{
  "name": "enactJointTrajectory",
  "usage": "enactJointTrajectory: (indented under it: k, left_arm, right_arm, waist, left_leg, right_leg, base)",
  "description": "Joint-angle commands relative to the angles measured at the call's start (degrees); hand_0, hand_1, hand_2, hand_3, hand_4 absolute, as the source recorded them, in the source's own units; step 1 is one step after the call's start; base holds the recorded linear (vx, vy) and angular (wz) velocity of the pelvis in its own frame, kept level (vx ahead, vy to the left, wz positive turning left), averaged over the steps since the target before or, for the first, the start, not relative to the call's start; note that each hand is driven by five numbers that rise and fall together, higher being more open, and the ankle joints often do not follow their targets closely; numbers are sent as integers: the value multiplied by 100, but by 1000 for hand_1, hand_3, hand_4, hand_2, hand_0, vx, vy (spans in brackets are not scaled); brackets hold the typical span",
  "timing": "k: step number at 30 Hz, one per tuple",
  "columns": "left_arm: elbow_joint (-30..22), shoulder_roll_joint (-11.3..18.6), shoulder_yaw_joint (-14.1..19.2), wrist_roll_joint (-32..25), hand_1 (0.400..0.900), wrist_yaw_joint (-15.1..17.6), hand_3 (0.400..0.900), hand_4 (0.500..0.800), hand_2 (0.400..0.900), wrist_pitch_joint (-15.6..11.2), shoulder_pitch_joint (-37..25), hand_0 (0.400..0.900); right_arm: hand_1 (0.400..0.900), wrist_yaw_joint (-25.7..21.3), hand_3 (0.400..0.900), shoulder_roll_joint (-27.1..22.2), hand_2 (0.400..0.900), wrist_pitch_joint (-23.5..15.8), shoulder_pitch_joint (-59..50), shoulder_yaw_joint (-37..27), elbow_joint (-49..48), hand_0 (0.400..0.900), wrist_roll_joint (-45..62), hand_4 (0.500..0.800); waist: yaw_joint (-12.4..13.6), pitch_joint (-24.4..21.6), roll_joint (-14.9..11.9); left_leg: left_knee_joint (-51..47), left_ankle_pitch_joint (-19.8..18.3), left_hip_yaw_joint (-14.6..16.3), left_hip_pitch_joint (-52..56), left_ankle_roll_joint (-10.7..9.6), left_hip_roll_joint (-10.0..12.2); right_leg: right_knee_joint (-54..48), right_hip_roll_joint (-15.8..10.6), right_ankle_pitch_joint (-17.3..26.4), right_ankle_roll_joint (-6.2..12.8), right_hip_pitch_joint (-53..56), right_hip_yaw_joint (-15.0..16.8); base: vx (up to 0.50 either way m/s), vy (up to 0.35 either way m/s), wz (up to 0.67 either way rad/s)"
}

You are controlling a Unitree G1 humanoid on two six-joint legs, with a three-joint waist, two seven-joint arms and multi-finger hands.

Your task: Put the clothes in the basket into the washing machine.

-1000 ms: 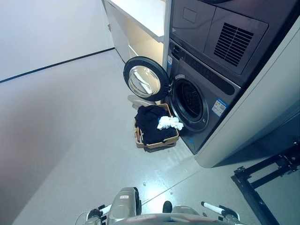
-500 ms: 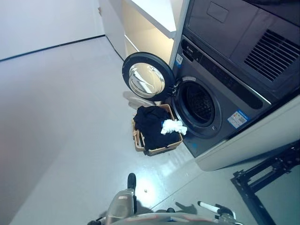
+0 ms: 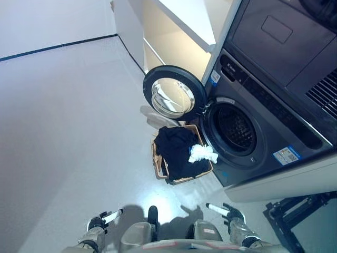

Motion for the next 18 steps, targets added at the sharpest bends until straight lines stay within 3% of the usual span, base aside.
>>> enactJointTrajectory:
  k: [1,3,5,6,7,9,10,15,16,17,18]
  left_arm:
    - [-147,87,-32,4,900,113,900,800,900,-63,-23,900]
    - [-127,47,-50,57,900,108,900,800,900,-85,-50,900]
    - [-108,23,-45,116,900,85,900,800,900,-91,-30,900]
    - [-101,14,-27,136,900,70,900,800,900,-121,-16,900]
    - [-91,0,-18,161,900,50,900,800,900,-105,9,900]
    - [-94,-17,-15,182,900,49,900,800,900,-104,67,900]
    - [-97,-32,-9,206,900,30,900,800,900,-77,111,900]
    - [-99,-211,61,5,900,45,900,800,900,-116,302,900]
    - [-88,-302,44,-28,900,50,900,800,900,-135,343,900]
    - [-88,-303,44,-28,900,50,900,800,900,-135,343,900]
    - [-85,-375,15,-76,900,79,900,800,900,-140,377,900]
  right_arm:
    - [900,-202,900,-285,900,-161,-116,-59,-347,900,124,800]
    - [900,-212,900,-278,900,-176,-84,-14,-391,900,99,800]
    - [900,-195,900,-289,900,-159,-7,1,-455,900,42,800]
    - [900,-175,900,-304,900,-161,21,11,-487,900,-8,800]
    - [900,-180,900,-321,900,-151,64,6,-504,900,-34,800]
    - [900,-164,900,-352,900,-151,153,19,-596,900,-94,800]
    - [900,-159,900,-362,900,-145,238,34,-655,900,-140,800]
    - [900,-139,900,-640,900,-124,138,180,-922,900,-460,800]
    - [900,-165,900,-742,900,-137,91,215,-952,900,-529,800]
    - [900,-165,900,-744,900,-137,91,216,-951,900,-529,800]
    - [900,-242,900,-796,900,-176,67,220,-1011,900,-514,800]
  waist:
    - [-101,451,-58]
    - [-150,437,-82]
    - [-184,403,-102]
    - [-211,359,-126]
    - [-217,350,-110]
    - [-269,306,-132]
    - [-283,253,-97]
    - [-393,150,138]
    - [-394,195,225]
    - [-403,190,228]
    - [-380,316,258]
  left_leg:
    - [279,-803,-158,57,-413,-83]
    - [243,-874,-226,194,-462,-129]
    - [234,-958,-322,315,-526,-164]
    - [269,-1059,-390,340,-545,-198]
    - [288,-1092,-429,413,-586,-185]
    - [368,-1234,-551,530,-606,-200]
    - [403,-1265,-700,599,-644,-198]
    - [506,-1259,-853,719,-888,43]
    - [1034,-1056,-836,489,-1036,81]
    - [1055,-1066,-844,472,-1037,81]
    - [1865,-737,-620,44,-1170,134]
  right_leg:
    - [-863,447,159,-210,-45,32]
    - [-2033,636,396,-73,21,359]
    - [-2679,628,717,63,25,632]
    - [-3074,622,899,121,-60,915]
    - [-3097,579,952,132,-15,844]
    - [-2964,610,1041,146,-79,1003]
    - [-2715,602,875,103,-87,1018]
    - [-2386,643,703,-107,-92,669]
    - [-2403,636,579,-193,-5,572]
    - [-2401,634,578,-193,-11,563]
    - [-2422,595,462,-298,176,436]
  base:
    - [241,-54,33]
    - [282,-94,41]
    - [304,-133,42]
    - [300,-146,39]
    - [326,-198,46]
    - [325,-245,56]
    - [333,-328,58]
    - [313,-398,52]
    - [233,-374,44]
    - [213,-457,50]
    - [92,-243,25]
